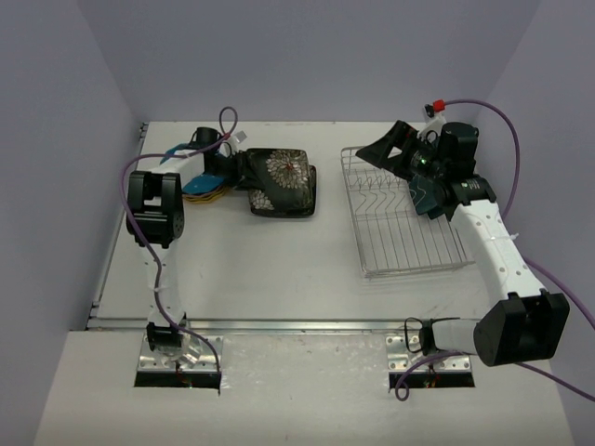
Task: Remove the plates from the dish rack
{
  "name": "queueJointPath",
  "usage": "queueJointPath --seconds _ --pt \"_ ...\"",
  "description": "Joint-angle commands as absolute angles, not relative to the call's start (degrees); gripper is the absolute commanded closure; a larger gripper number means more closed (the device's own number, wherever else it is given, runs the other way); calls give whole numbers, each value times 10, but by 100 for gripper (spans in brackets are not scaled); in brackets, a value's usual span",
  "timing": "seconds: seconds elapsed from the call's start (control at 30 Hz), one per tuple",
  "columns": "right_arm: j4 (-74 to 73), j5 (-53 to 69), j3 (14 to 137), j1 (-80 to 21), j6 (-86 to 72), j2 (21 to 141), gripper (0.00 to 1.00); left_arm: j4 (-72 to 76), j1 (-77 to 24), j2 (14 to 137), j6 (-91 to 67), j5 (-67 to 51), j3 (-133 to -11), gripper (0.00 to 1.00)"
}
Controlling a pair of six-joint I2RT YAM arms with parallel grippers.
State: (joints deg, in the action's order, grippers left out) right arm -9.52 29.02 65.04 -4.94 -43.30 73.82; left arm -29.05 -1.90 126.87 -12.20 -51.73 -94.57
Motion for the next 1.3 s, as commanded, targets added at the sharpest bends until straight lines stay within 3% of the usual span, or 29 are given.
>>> queueJointPath --seconds 0.0,0.27,0.47,0.7,0.93,1.27 --pt "-72 299 649 -44 -434 734 2 -263 -26 1253 -115 -585 -987 84" --pt "-75 298 655 -45 -434 730 1 -303 -31 1224 -84 -495 -1002 42" --pt "-84 293 671 -44 -432 730 1 -327 -49 1165 -54 -370 -1001 18" --pt "-118 241 711 -44 -384 733 1 -365 -127 1118 -5 -206 -982 13" --pt "-194 136 763 -44 -279 732 1 -363 -153 1098 -3 -183 -952 10" --pt "-212 109 769 -41 -221 706 1 -357 -152 1099 -3 -175 -924 11"
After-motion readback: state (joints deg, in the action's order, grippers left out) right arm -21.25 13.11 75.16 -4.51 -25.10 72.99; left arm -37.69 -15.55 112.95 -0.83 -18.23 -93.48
